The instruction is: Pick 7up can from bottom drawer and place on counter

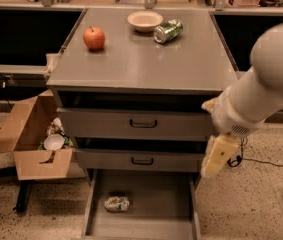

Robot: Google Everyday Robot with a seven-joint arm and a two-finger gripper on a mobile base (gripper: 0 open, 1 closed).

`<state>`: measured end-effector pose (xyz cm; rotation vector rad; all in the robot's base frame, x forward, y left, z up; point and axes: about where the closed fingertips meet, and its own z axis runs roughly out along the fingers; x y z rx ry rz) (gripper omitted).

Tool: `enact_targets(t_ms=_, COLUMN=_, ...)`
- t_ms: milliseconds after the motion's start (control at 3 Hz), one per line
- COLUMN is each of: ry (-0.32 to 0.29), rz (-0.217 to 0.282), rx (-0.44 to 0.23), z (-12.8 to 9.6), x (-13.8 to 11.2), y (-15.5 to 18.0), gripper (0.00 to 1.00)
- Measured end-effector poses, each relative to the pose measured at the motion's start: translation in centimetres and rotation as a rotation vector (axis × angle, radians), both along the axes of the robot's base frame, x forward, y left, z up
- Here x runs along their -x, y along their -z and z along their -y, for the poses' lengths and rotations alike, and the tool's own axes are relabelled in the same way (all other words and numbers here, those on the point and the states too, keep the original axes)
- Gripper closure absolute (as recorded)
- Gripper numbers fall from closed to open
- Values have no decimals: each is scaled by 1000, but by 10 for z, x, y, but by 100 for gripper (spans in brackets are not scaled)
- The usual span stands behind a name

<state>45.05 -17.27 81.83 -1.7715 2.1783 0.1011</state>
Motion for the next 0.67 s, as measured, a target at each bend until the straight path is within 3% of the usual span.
enact_targets(t_ms=333, ry=-16, rz=-47, rx=-50, z=-29, x=4, y=72, gripper=0)
enact_targets(t_ms=667, ry=-30, rz=-59, rx=-104, z=-71, x=15, y=125, gripper=0)
